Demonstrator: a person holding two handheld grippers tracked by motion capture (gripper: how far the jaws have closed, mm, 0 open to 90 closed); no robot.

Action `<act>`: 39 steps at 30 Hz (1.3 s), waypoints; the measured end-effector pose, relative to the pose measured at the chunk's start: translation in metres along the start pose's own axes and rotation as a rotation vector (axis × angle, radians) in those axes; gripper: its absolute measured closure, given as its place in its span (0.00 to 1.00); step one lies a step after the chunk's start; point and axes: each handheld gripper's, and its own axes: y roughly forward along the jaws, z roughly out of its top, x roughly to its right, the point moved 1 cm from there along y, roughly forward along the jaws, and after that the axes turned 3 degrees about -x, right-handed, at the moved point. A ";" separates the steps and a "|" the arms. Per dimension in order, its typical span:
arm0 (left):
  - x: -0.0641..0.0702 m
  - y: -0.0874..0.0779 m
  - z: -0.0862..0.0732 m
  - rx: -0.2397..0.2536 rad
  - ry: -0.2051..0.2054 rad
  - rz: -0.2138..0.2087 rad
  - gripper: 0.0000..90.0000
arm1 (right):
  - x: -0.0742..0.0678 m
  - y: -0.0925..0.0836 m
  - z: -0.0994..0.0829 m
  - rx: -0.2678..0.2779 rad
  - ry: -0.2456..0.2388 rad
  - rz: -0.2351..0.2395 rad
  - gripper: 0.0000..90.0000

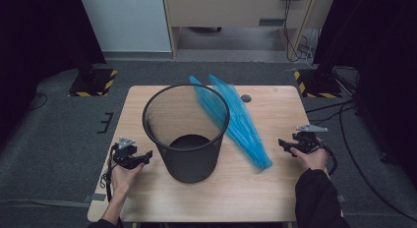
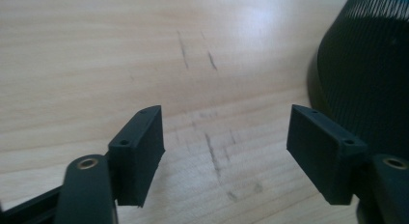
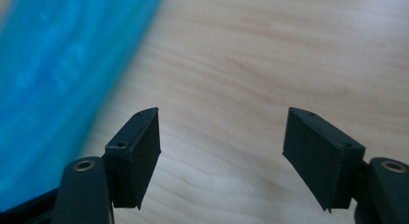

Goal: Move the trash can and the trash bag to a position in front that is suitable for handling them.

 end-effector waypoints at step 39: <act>0.014 -0.028 0.015 0.196 0.010 -0.048 0.51 | -0.045 0.016 0.019 -0.116 -0.173 0.101 0.87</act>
